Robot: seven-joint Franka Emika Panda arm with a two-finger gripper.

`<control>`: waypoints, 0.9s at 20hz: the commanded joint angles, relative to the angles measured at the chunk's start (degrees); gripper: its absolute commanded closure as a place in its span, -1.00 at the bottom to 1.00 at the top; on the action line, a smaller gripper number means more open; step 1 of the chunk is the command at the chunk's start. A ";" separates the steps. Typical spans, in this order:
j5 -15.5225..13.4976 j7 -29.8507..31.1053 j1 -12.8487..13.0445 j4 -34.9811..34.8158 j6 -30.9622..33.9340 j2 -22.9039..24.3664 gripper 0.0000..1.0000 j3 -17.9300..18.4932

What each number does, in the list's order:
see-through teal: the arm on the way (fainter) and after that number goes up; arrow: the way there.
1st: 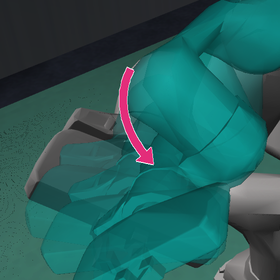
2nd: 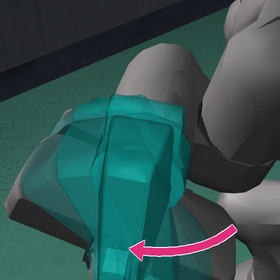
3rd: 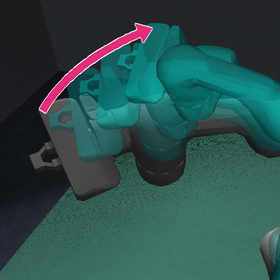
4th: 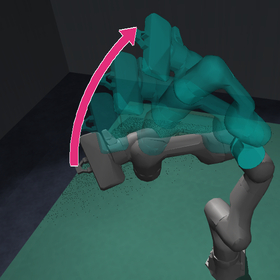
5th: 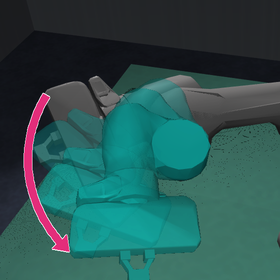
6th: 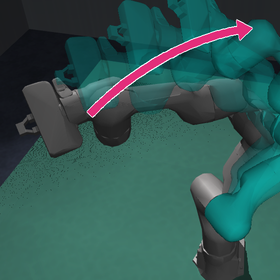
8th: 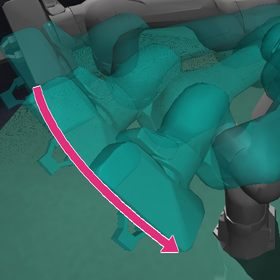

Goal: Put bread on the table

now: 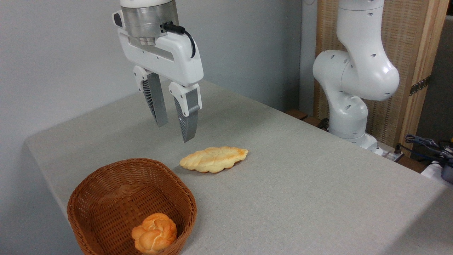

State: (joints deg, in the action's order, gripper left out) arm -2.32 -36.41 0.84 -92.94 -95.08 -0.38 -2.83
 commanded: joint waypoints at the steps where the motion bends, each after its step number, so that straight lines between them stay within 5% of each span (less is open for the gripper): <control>1: -2.15 0.73 -0.05 -1.27 -1.16 0.56 -1.00 0.54; 15: -2.16 0.73 -1.02 -1.63 -1.34 0.65 -1.00 0.55; 18: -2.34 1.25 -1.11 -4.69 -5.80 1.34 -1.00 0.46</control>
State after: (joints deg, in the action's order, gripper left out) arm -3.44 -36.41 -0.03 -93.53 -95.73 -0.60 -2.55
